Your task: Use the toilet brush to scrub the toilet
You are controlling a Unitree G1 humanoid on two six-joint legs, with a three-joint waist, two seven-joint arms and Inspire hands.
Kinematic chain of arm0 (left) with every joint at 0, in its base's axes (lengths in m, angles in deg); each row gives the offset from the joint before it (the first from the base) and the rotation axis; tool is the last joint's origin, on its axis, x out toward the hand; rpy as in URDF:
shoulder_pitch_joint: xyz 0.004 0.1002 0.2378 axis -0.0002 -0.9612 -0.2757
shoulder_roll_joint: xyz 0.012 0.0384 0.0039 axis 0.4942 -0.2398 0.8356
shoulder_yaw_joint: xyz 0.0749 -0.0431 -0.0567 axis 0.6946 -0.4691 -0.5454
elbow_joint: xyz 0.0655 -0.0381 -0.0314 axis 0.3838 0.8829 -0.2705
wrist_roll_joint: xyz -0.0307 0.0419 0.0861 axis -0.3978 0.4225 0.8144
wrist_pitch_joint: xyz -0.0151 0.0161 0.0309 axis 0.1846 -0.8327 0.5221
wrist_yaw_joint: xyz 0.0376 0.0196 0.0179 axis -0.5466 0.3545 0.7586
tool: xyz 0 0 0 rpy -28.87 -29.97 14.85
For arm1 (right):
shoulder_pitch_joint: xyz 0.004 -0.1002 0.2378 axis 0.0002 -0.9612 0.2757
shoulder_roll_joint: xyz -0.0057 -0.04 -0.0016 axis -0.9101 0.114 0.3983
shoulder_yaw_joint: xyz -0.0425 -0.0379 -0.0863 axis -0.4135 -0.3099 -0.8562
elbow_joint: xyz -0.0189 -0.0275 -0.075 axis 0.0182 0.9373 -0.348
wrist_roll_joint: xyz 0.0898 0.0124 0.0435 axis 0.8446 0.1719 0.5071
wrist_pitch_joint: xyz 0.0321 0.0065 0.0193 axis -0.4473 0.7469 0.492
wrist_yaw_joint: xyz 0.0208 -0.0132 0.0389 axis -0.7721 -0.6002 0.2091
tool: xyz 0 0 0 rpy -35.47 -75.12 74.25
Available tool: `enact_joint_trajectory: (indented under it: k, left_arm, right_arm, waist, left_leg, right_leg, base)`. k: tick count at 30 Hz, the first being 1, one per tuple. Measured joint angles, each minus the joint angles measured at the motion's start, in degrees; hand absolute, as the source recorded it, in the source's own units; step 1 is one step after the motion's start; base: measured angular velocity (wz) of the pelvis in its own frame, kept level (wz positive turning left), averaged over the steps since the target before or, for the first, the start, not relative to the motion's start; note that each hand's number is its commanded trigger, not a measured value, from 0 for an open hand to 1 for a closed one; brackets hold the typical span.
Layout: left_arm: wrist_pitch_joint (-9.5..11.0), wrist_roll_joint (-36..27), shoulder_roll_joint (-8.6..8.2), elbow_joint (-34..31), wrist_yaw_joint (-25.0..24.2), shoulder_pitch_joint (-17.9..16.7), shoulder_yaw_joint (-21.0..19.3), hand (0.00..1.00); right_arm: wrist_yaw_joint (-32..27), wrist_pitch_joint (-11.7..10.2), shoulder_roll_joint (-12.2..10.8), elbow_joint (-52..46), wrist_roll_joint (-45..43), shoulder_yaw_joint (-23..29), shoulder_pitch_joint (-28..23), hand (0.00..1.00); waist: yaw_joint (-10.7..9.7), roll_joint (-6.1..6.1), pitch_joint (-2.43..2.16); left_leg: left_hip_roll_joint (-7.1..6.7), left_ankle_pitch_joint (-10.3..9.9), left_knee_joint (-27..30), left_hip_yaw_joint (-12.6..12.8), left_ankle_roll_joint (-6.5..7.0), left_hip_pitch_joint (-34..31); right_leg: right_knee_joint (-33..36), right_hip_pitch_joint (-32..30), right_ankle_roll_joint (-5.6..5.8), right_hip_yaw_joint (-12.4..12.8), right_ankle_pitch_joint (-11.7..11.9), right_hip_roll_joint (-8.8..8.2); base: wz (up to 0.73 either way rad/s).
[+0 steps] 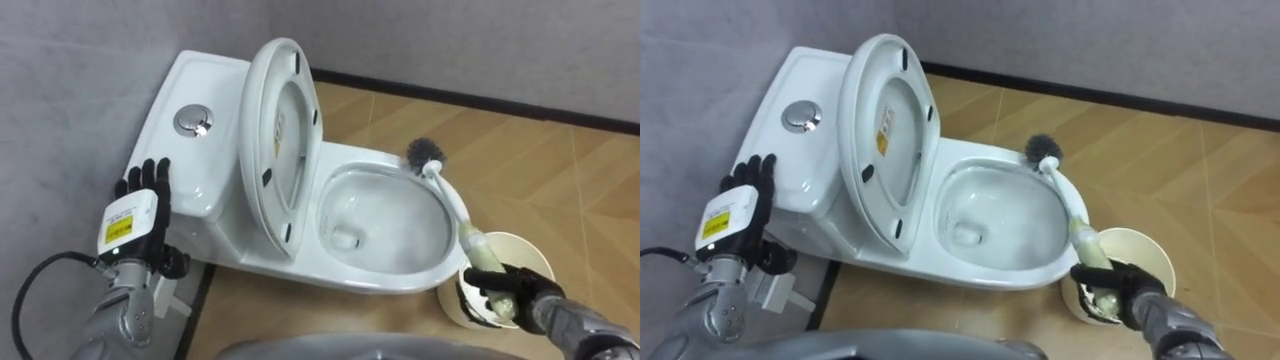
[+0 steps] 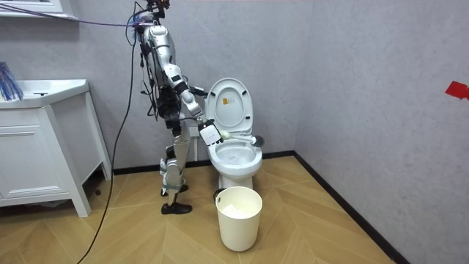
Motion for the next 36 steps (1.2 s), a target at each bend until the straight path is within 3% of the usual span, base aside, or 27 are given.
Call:
enact_joint_trajectory:
  k: [9, 12, 19, 25, 31, 36]
  left_arm:
    - [-0.1, 5.2, 0.54, -0.7, 0.1, 0.0, 0.0, 0.00]
    - [-1.1, 5.8, 0.39, -1.7, 0.0, 0.1, 0.7, 0.00]
    - [-2.1, 5.7, 0.08, -3.2, -1.3, 3.4, 2.4, 0.00]
    - [-1.8, 5.7, -0.50, -4.1, -2.5, 5.9, 2.6, 0.00]
    - [-0.4, 5.6, -1.59, 1.1, 1.6, 12.2, 4.6, 0.00]
    - [1.6, 3.5, -3.46, 4.9, 5.9, 19.5, 5.5, 0.00]
  right_arm:
    - [-1.2, 0.0, 1.6, -4.9, -21.0, -4.4, 0.9, 1.00]
    - [-1.9, -0.1, 1.6, -6.8, -25.7, -6.5, 0.3, 1.00]
    - [-2.9, -0.7, 1.5, -9.5, -43.6, -14.9, -1.3, 1.00]
    - [-7.1, -0.7, 0.9, -16.1, -51.6, -17.3, -4.7, 1.00]
    - [-14.1, -0.2, 0.3, -14.9, -58.3, -18.8, -4.8, 1.00]
    - [-18.8, -0.2, 0.6, -9.6, -58.1, -22.8, -0.6, 1.00]
  waist:
    - [1.9, -0.54, -0.21]
    - [2.5, -0.52, -0.25]
    - [4.0, -0.74, -0.45]
    - [5.0, -1.41, -0.60]
    - [4.8, -1.03, 0.04]
    - [6.0, -0.49, 1.31]
  left_leg:
    - [-0.05, 0.0, 0.2, 0.3, 0.01, -0.4]
    - [-0.05, 0.0, 0.4, 0.2, 0.01, -0.8]
    - [-0.02, 0.0, 2.2, -1.0, 0.01, -4.3]
    - [0.22, 0.1, 2.9, -1.2, 0.10, -7.5]
    - [0.14, 0.1, 6.6, -3.9, 0.18, -13.9]
    - [0.26, 0.3, 11.1, -4.8, 0.07, -22.4]
  right_leg:
    - [-0.2, -0.9, 0.01, 0.7, 0.0, 0.07]
    - [-0.2, -1.6, 0.01, 0.6, 0.0, 0.02]
    - [0.9, -3.6, -0.06, -0.3, 0.1, -0.17]
    - [1.3, -6.4, -0.32, -0.4, 0.3, -0.22]
    - [4.3, -11.1, -0.41, -2.1, 0.3, -0.68]
    - [7.9, -18.5, -1.32, -3.4, 0.3, -1.00]
  base:
    - [-0.01]
    - [0.00]
    - [0.09]
    - [0.04]
    - [0.22]
    - [0.14]
